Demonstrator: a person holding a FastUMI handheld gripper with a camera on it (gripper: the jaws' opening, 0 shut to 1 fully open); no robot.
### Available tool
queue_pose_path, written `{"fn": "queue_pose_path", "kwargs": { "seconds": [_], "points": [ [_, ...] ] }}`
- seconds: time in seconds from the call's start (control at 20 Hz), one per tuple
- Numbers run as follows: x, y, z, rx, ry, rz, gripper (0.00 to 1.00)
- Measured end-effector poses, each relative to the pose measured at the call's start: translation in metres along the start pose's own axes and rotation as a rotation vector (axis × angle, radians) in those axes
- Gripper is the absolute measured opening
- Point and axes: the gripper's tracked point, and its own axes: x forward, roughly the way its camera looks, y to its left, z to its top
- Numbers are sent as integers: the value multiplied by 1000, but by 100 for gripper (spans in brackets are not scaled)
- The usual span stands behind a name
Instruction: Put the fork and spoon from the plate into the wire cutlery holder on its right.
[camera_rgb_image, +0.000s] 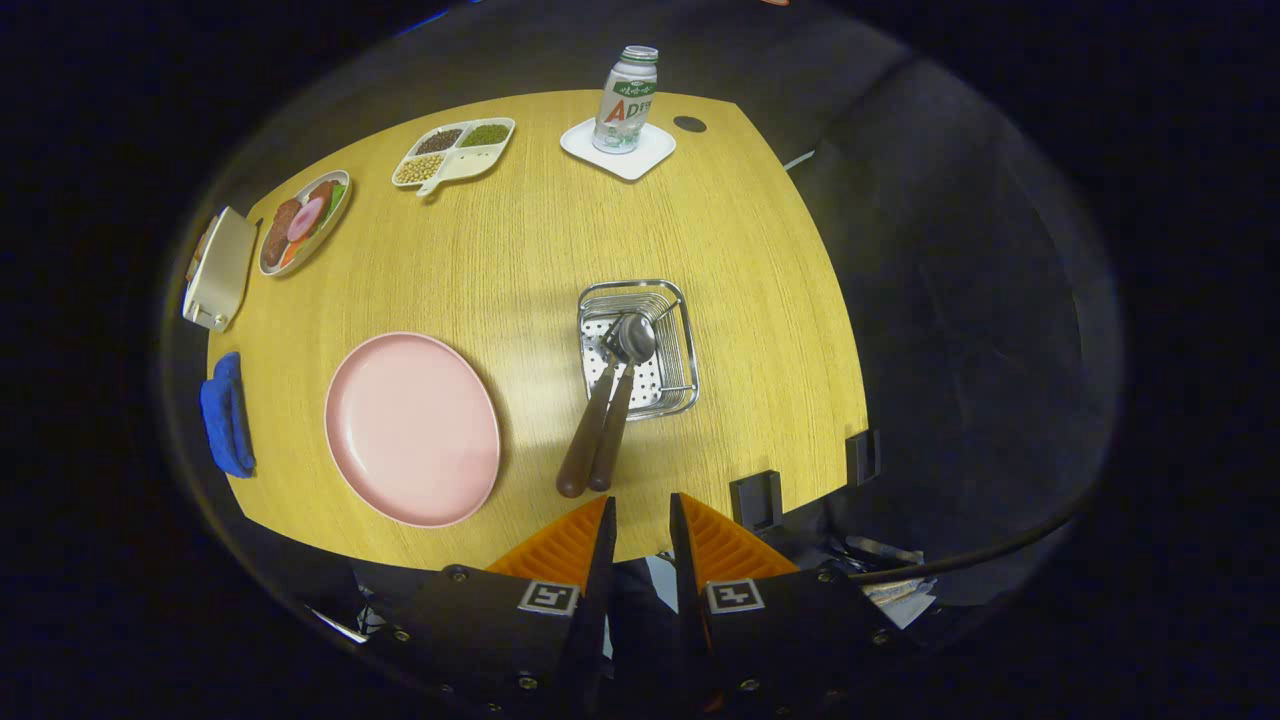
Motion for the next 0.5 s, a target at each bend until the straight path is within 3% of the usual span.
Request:
{"fn": "queue_pose_path", "kwargs": {
  "seconds": [0.25, 0.5],
  "points": [
    [-30, 2, 13, 14, -109, -12, 32],
    [-75, 39, 54, 14, -406, 59, 32]
  ]
}}
